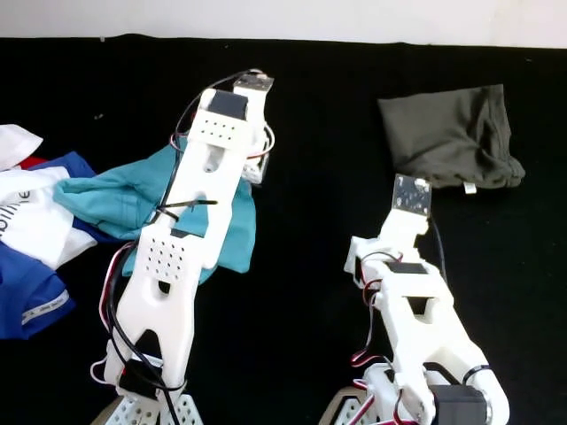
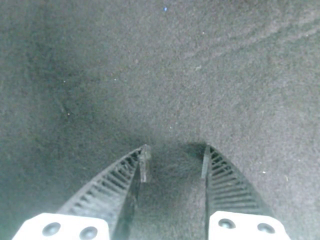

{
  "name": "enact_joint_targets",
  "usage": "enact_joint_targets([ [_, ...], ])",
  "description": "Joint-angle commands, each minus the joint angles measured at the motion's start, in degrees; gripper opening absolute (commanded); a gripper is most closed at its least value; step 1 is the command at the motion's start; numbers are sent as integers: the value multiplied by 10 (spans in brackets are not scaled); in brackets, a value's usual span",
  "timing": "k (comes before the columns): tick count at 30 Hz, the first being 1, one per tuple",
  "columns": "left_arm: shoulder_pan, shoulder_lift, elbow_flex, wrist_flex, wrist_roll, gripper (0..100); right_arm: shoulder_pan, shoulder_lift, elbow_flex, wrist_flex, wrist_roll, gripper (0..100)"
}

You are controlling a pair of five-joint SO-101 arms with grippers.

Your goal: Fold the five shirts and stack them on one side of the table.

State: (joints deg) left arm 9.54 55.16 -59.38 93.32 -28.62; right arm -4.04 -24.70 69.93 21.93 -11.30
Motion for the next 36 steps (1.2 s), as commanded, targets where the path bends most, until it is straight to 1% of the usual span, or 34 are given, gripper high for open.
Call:
enact_joint_targets([
  [1, -5, -8, -15, 7, 0, 19, 15, 0, -18, -5, -3, 183],
  [2, -4, -9, -17, 7, 0, 4, 15, 0, -18, -5, -3, 183],
  [5, -4, -16, -29, 14, 0, 8, 15, 0, -18, -5, -3, 183],
  [11, -5, -72, -142, 69, 1, 8, 15, 0, -18, -5, -4, 183],
  [13, -8, -97, -162, 79, 8, 8, 15, 0, -18, -5, -4, 183],
  [16, -18, -149, -154, 81, 35, 8, 15, 0, -18, -5, -4, 183],
  [22, -22, -269, -69, 80, 36, 8, 14, -1, -18, -5, -4, 183],
  [26, -34, -338, -62, 78, 35, 8, 14, -3, -18, -5, -2, 183],
  [30, -66, -385, -62, 40, 38, 8, -2, -3, -18, -5, 0, 183],
  [33, -78, -413, -62, 0, 40, 8, -19, -3, -18, -2, 1, 187],
  [36, -74, -434, -62, -54, 95, 8, -18, -4, -18, -1, 1, 187],
])
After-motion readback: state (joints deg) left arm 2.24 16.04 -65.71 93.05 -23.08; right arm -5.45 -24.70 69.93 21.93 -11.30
